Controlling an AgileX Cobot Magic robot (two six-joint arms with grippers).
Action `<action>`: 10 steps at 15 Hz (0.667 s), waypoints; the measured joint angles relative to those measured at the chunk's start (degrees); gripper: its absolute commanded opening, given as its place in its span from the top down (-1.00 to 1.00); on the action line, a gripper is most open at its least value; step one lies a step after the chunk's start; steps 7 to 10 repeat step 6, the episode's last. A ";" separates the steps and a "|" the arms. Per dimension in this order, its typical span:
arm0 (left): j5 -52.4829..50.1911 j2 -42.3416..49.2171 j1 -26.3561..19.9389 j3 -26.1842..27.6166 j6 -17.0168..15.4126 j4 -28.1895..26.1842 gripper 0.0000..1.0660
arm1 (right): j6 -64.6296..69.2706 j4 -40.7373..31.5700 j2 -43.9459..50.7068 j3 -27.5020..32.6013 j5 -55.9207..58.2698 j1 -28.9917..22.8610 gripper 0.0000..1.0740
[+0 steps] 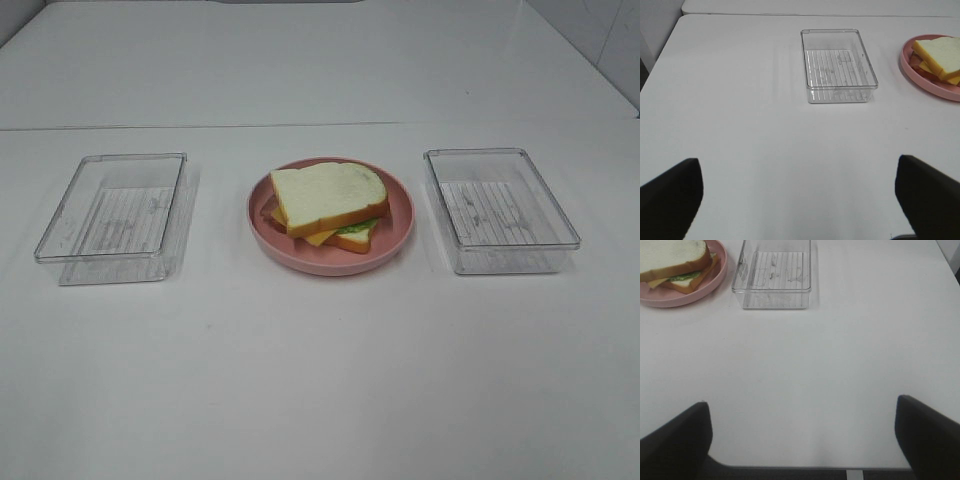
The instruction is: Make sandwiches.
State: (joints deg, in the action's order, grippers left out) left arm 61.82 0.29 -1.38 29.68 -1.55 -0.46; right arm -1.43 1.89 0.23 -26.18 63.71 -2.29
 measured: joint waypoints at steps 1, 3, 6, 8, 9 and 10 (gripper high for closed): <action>0.00 0.00 0.00 0.00 0.00 0.00 -0.84 | 0.00 0.00 0.00 0.00 0.00 0.00 -0.80; 0.00 0.00 0.00 0.00 0.00 0.00 -0.84 | 0.00 0.00 0.00 0.00 0.00 0.00 -0.80; 0.00 0.00 0.00 0.00 0.00 0.00 -0.84 | 0.00 0.00 0.00 0.00 0.00 0.00 -0.80; 0.00 0.00 0.00 0.00 0.00 0.00 -0.84 | 0.00 0.00 0.00 0.00 0.00 0.00 -0.80; 0.00 0.00 0.00 0.00 0.00 0.00 -0.84 | 0.00 0.00 0.00 0.00 0.00 0.00 -0.80; 0.00 0.00 0.00 0.00 0.00 0.00 -0.84 | 0.00 0.00 0.00 0.00 0.00 0.00 -0.80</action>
